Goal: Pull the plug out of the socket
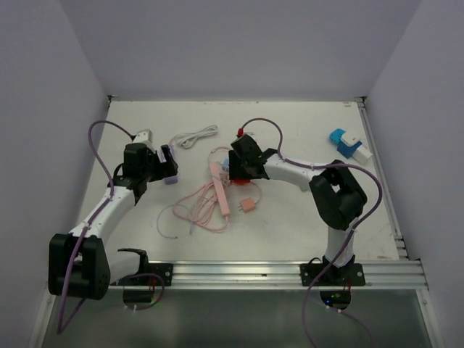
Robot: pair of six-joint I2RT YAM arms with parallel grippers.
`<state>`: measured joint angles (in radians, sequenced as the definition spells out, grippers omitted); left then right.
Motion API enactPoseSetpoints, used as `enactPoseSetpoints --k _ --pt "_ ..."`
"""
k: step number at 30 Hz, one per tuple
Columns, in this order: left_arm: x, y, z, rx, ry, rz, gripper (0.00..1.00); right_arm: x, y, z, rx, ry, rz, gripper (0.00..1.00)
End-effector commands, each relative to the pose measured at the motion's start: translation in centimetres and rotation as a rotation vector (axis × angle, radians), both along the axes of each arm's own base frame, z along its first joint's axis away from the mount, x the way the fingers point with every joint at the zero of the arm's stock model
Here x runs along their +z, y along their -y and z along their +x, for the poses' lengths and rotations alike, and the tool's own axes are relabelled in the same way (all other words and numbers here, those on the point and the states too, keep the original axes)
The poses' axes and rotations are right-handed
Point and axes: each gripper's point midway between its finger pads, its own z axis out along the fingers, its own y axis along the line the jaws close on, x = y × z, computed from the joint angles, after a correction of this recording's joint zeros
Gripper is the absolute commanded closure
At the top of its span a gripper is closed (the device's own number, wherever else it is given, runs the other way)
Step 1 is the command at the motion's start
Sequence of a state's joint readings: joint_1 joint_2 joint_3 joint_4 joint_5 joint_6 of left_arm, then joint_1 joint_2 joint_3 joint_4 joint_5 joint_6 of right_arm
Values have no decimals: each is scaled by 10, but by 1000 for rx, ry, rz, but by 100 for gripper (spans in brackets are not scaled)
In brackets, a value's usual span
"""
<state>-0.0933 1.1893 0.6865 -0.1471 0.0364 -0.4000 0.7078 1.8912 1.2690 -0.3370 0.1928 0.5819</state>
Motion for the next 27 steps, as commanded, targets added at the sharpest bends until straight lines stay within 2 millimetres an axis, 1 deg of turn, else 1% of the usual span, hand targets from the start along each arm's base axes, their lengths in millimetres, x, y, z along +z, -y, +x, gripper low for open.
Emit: enactPoseSetpoints --k 1,2,3,4,5,7,8,10,11,14,15,16,17,18,19,21,22,24,25,27 --pt "11 0 9 -16 72 28 2 -27 -29 -21 78 -128 36 62" --pt "9 2 8 -21 71 25 2 -22 -29 -16 76 -114 31 59" --pt "6 2 8 -23 65 27 2 -21 -25 -17 80 -115 5 47" --pt "7 3 8 -29 68 28 2 -18 -20 -13 70 -99 -17 41" --pt "5 4 7 -31 64 29 2 -13 -18 -12 76 -88 -23 31" --pt "6 6 8 -38 68 29 2 -10 -8 -13 71 -92 -45 23" --pt "5 7 8 -41 67 28 2 -2 -6 -13 71 -82 -41 17" --pt "4 8 9 -46 64 25 2 5 3 -13 61 -87 -44 11" --pt "4 9 9 -51 62 25 2 14 9 -14 61 -81 -45 7" --pt "4 10 9 -56 62 23 2 34 21 -10 49 -60 -29 2" --pt "4 10 9 -58 62 24 2 49 26 -8 43 -37 -9 2" --pt "5 11 9 -62 64 28 2 53 39 -2 14 -37 -1 1" --pt "4 11 9 -65 63 27 2 67 56 6 -27 -24 33 1" --pt "5 12 9 -66 64 27 2 64 56 2 -21 -39 36 1" --pt "4 11 9 -67 63 30 2 71 79 10 -82 -29 44 2" --pt "5 14 9 -76 66 28 2 76 108 19 -143 -8 26 2" --pt "6 15 9 -78 68 29 2 80 133 26 -199 5 21 2" --pt "6 16 9 -85 67 29 2 81 159 34 -245 8 5 2" --pt "6 17 9 -87 70 28 2 82 184 42 -307 12 3 2" --pt "7 18 9 -91 70 31 2 85 211 50 -376 25 -5 2"
